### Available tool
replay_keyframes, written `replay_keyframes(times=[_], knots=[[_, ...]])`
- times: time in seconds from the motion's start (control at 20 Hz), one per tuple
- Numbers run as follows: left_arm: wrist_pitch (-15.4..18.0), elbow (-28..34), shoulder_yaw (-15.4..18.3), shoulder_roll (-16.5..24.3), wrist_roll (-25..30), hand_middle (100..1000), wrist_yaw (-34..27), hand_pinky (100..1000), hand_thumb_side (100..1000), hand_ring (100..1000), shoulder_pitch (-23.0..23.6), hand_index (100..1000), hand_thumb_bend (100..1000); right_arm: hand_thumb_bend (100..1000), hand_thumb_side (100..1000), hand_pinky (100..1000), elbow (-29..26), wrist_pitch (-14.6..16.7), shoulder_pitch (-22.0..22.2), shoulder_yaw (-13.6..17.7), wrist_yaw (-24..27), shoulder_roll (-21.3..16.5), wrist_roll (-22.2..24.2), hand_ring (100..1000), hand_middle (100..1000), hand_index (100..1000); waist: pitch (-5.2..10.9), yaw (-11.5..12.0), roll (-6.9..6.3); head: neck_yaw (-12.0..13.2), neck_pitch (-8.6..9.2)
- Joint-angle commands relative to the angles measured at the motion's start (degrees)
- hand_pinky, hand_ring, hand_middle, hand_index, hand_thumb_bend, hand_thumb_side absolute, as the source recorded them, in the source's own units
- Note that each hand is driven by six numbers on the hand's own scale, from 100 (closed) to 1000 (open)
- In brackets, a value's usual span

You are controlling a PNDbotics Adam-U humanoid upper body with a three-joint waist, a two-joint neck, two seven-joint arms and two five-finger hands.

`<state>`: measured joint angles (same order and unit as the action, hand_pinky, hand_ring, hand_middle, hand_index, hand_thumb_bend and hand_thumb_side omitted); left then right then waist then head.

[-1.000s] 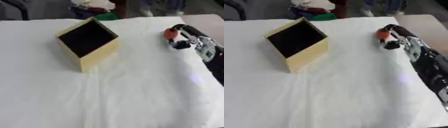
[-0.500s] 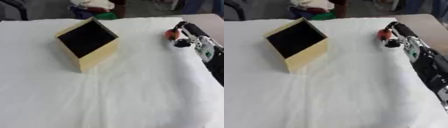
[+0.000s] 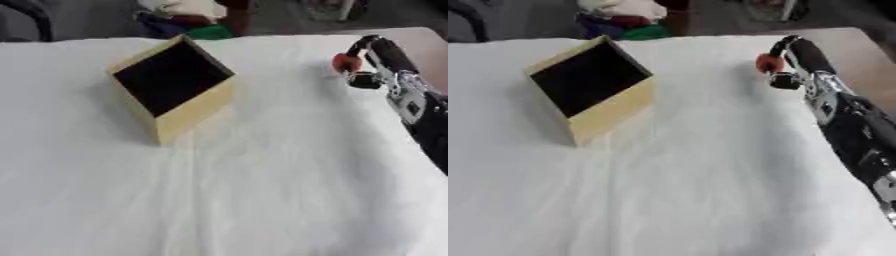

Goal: Pick up objects on the table and place them in the box.

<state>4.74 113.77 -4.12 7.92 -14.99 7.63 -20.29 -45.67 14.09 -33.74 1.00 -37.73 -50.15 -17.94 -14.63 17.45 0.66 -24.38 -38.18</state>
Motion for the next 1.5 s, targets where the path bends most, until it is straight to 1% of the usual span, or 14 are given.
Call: replay_keyframes(times=[0.05,0.2,0.4,0.6,0.8,0.95,1.0,1.05,1.25,1.35,1.5], knots=[[0.12,0.82,0.17,0.3,-0.09,638,0.13,744,708,641,-0.92,924,100,100,100,852,-2.46,0.63,-0.67,0.13,-0.07,-2.04,-1.49,791,542,231,1.3,-0.14,0.16,-0.26,0.56],[0.14,0.82,0.18,0.33,-0.08,638,0.13,744,708,641,-0.92,924,100,100,100,850,-4.81,1.37,-0.98,-0.23,0.15,-2.08,-1.16,785,540,227,1.52,-0.22,0.26,-0.45,0.52],[0.14,0.82,0.14,0.33,-0.03,638,0.14,744,708,641,-0.88,924,100,100,100,852,-9.11,2.35,-1.96,-0.98,0.79,-2.02,0.44,779,540,223,1.83,-0.5,0.46,-0.77,0.38],[0.16,0.82,0.15,0.31,0.02,638,0.21,744,707,640,-0.86,924,100,100,100,852,-14.13,3.45,-3.49,-2.25,2.08,-1.56,3.09,783,549,229,2.17,-0.52,0.75,-1.39,0.33],[0.21,0.82,0.0,0.28,0.15,638,0.23,744,707,640,-1.02,924,100,100,100,857,-18.45,4.57,-5.71,-3.99,3.08,-0.65,6.2,781,553,230,2.46,0.13,1.2,-1.94,0.41],[0.33,0.82,-0.27,0.33,0.46,638,0.16,744,706,640,-1.43,923,100,100,100,859,-19.66,5.15,-7.89,-5.2,3.27,0.46,8.53,782,555,232,2.74,1.59,1.65,-2.73,0.51],[0.38,0.82,-0.36,0.31,0.58,638,0.11,744,736,640,-1.65,923,100,100,100,865,-19.81,5.41,-8.52,-5.54,3.24,0.82,9.23,782,557,232,2.81,2.26,1.85,-3.12,0.65],[0.45,0.82,-0.47,0.28,0.69,638,0.03,744,705,640,-1.94,923,100,100,100,867,-19.9,5.72,-9.07,-5.84,3.11,1.13,9.86,782,558,233,2.86,3.06,2.07,-3.53,0.88],[0.78,0.82,-1.12,-0.03,1.46,638,-0.44,745,704,640,-2.99,923,100,100,100,864,-18.69,6.26,-10.95,-6.44,2.46,2.65,11.85,790,564,243,2.94,6.33,2.87,-5.33,2.01],[0.87,0.82,-1.37,-0.17,1.81,638,-0.63,745,704,639,-3.29,923,100,100,115,866,-17.98,6.76,-11.8,-6.85,2.19,3.69,12.88,799,573,252,2.76,7.25,2.92,-5.85,2.3],[0.92,0.82,-1.51,-0.33,2.07,637,-0.87,744,704,639,-3.47,923,100,100,168,867,-16.21,7.62,-12.68,-7.66,1.24,5.94,15.05,820,591,277,2.43,7.74,2.75,-6.53,2.02]])
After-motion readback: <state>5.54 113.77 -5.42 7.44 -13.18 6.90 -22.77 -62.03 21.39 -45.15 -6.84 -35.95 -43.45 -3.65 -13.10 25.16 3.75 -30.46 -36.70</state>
